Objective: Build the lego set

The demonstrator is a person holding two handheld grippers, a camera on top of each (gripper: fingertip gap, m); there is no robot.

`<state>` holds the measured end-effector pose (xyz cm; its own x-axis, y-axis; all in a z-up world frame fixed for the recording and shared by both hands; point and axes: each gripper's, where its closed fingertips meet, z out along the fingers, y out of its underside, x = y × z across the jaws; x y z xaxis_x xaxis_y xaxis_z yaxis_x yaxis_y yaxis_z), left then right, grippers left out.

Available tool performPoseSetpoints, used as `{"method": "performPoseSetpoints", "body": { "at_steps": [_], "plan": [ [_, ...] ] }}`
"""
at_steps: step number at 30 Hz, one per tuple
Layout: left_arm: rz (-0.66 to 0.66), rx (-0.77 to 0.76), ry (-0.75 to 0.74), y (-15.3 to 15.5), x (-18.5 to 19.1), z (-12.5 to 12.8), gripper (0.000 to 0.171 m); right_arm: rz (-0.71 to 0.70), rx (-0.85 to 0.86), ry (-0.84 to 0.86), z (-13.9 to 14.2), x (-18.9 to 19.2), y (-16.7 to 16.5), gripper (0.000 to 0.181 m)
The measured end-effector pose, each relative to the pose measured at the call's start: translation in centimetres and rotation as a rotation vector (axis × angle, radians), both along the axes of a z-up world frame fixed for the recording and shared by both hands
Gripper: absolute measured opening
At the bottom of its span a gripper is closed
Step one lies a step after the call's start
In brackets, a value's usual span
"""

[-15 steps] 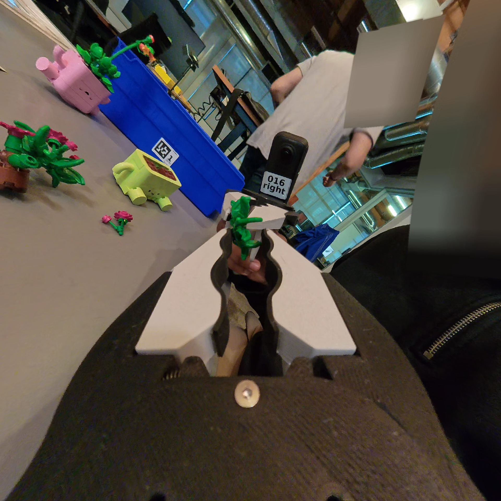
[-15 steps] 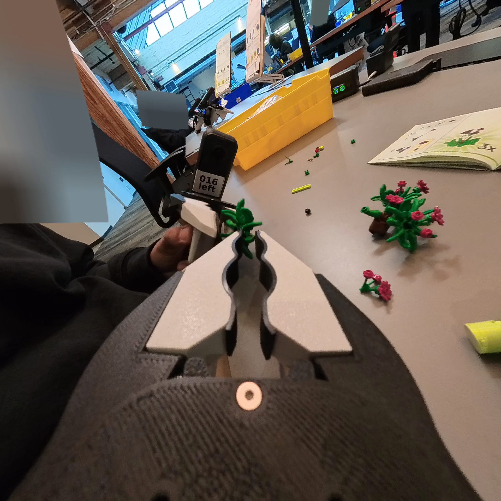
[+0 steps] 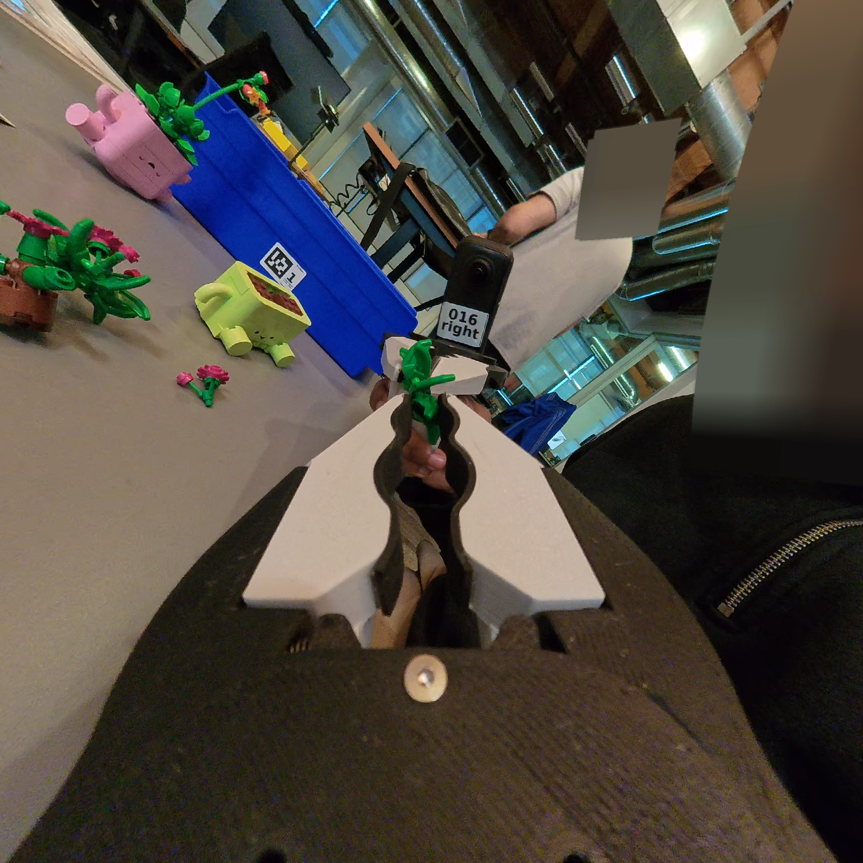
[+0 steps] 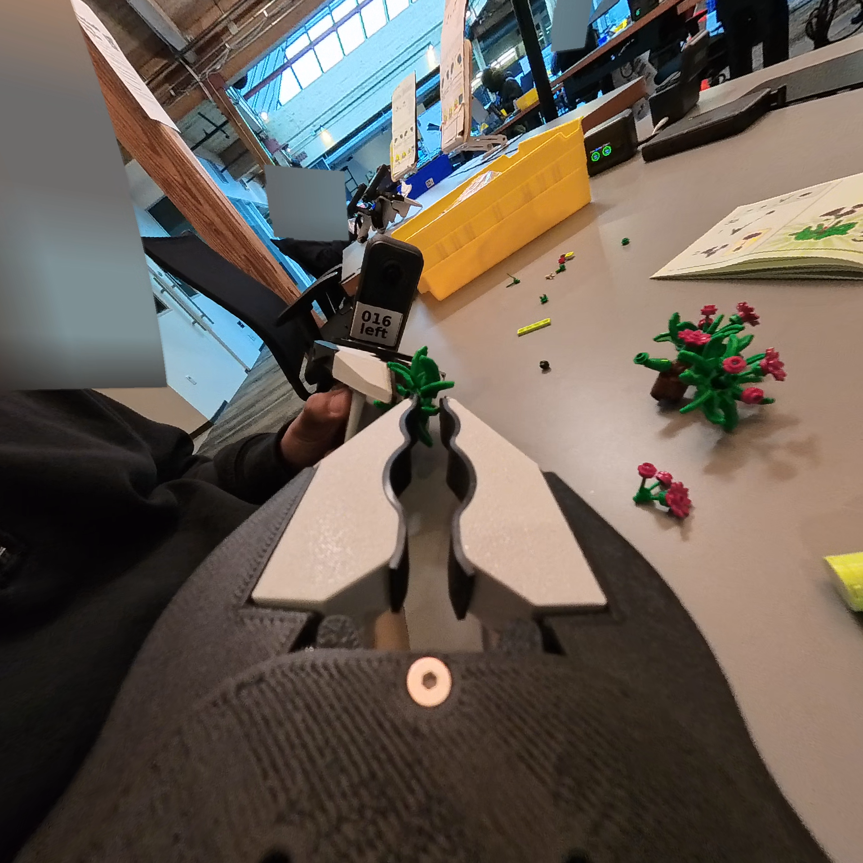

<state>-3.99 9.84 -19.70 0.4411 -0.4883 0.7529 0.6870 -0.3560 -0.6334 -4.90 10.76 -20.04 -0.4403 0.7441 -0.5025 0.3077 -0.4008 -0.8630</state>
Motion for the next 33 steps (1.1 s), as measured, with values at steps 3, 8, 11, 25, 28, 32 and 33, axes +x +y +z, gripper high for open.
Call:
{"method": "performPoseSetpoints", "body": {
  "at_steps": [3,8,11,25,28,32,33],
  "plan": [
    [0.000,0.001,-0.005,-0.01,-0.05,0.03,0.008,0.003,-0.003,0.003,0.03,0.01,-0.07,0.006],
    [-0.001,0.003,-0.015,-0.03,-0.14,0.09,0.007,0.012,-0.025,0.014,0.18,0.00,-0.18,0.006],
    [0.001,0.004,-0.012,-0.01,-0.16,0.09,0.006,0.015,-0.031,0.015,0.19,0.00,-0.19,0.006],
    [0.013,-0.006,0.021,0.13,-0.04,-0.12,0.006,0.026,-0.098,0.022,0.45,0.10,0.04,0.010],
    [0.015,-0.009,0.039,0.15,0.05,-0.23,0.006,0.028,-0.108,0.016,0.37,0.09,0.04,0.010],
    [0.018,-0.004,0.078,0.07,0.21,-0.30,0.006,0.051,-0.163,0.010,0.42,0.14,-0.05,0.009],
    [0.019,-0.005,0.090,0.06,0.26,-0.36,0.006,0.056,-0.180,0.006,0.41,0.15,-0.06,0.009]
  ]
}}
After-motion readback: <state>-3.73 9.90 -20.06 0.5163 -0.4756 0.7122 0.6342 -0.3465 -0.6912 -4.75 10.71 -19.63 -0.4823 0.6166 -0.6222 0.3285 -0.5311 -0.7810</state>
